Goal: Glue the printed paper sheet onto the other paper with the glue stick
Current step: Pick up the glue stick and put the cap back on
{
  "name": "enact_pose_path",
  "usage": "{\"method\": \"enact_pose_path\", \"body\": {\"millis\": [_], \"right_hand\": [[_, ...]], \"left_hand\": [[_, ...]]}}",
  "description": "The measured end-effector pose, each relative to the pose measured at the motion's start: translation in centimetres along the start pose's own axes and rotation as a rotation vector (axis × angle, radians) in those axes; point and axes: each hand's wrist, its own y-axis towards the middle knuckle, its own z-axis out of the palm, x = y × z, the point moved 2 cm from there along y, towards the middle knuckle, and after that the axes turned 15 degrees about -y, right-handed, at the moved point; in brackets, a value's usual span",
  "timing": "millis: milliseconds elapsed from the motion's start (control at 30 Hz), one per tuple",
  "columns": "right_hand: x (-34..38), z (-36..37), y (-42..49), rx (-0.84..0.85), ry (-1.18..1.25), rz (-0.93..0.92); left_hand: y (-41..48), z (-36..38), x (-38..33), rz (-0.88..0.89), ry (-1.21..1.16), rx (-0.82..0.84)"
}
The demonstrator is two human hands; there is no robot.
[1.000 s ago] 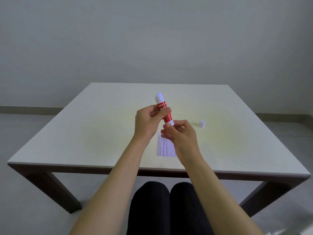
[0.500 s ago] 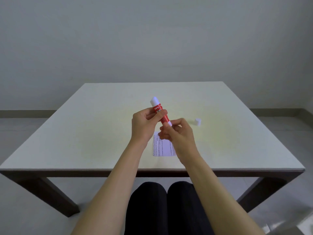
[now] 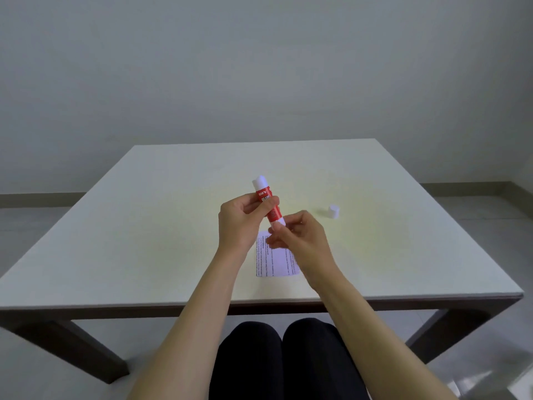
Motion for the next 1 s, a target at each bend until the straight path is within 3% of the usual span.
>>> {"method": "enact_pose_path", "body": {"millis": [67, 167, 300, 367, 433, 533, 600, 667, 700, 800, 1000], "right_hand": [[-0.4, -0.2, 0.2, -0.168, -0.499, -0.195], [-1.0, -1.7, 1.5, -0.16, -0.917, -0.364], [-2.5, -6.4, 5.6, -0.305, -1.423, -0.177], [-3.4, -7.7, 7.0, -0.203, -1.597, -0.052], [-3.9, -8.1, 7.9, -0.091, -1.582, 0.013], [-3.3, -8.0, 8.3, -0.122, -1.37, 0.036], [-2.1, -7.4, 8.0, -0.186, -0.942, 0.073], [0.0, -5.8, 7.1, -0.146, -0.429, 0.065], [1.3, -4.9, 6.6, -0.112, -0.29, 0.025], [4.2, -2.6, 5.6, -0.016, -0.261, -0.098], [6.4, -0.8, 5.1, -0.001, -0.543, -0.264]], "left_hand": [[0.1, 0.2, 0.5, -0.018, 0.009, -0.017], [0.5, -0.2, 1.1, 0.007, 0.074, -0.067], [1.2, -1.7, 1.1, 0.063, 0.248, -0.019], [1.5, -2.4, 0.9, 0.095, 0.336, 0.002], [1.7, -2.8, 0.6, 0.125, 0.378, 0.001], [1.9, -2.9, 0.2, 0.162, 0.428, 0.004], [1.8, -2.9, 0.1, 0.185, 0.459, 0.02], [1.7, -3.0, 0.1, 0.204, 0.483, 0.044], [1.7, -3.0, 0.1, 0.209, 0.492, 0.05], [1.5, -2.7, -0.1, 0.213, 0.498, 0.057], [1.0, -2.6, -0.8, 0.264, 0.53, 0.091]]}}
